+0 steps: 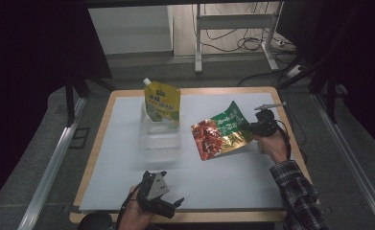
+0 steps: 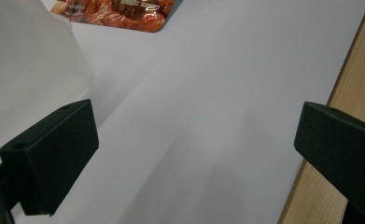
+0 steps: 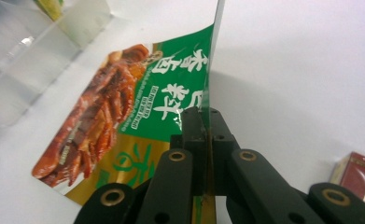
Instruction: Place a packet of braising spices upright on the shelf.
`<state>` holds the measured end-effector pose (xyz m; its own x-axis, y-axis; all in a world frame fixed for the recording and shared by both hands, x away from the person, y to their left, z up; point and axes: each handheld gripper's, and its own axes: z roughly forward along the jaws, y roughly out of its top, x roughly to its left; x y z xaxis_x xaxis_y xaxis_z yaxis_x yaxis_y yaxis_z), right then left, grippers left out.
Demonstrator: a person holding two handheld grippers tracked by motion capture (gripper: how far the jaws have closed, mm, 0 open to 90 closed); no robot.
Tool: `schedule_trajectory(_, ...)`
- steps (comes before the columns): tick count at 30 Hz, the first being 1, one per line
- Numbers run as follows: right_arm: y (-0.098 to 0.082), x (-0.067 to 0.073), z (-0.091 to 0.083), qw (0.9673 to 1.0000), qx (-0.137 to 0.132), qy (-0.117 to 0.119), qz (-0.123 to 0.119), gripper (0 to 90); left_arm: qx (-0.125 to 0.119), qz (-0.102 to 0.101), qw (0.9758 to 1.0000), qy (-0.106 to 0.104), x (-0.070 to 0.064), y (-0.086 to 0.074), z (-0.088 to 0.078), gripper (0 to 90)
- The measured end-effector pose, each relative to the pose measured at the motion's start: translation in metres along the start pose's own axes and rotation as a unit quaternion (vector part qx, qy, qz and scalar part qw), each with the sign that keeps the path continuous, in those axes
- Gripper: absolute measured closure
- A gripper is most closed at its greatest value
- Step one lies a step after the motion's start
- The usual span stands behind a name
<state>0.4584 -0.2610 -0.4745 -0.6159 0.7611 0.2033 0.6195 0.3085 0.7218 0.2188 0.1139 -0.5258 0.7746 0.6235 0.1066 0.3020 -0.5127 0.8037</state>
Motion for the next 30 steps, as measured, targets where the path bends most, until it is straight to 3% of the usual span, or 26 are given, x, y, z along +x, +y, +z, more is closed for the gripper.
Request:
schedule_trajectory(13, 0.015, 0.013, -0.019, 0.9982, -0.042, 0.042, 0.013, 88.7, 0.000, -0.002, 1.0000, 0.002, 0.001, 0.000, -0.001, 0.0)
schedule_trajectory(30, 0.059, 0.049, -0.037, 0.9943, -0.069, 0.073, -0.034, 88.8, 0.000, 0.000, 1.0000, 0.005, 0.001, 0.000, -0.001, 0.0)
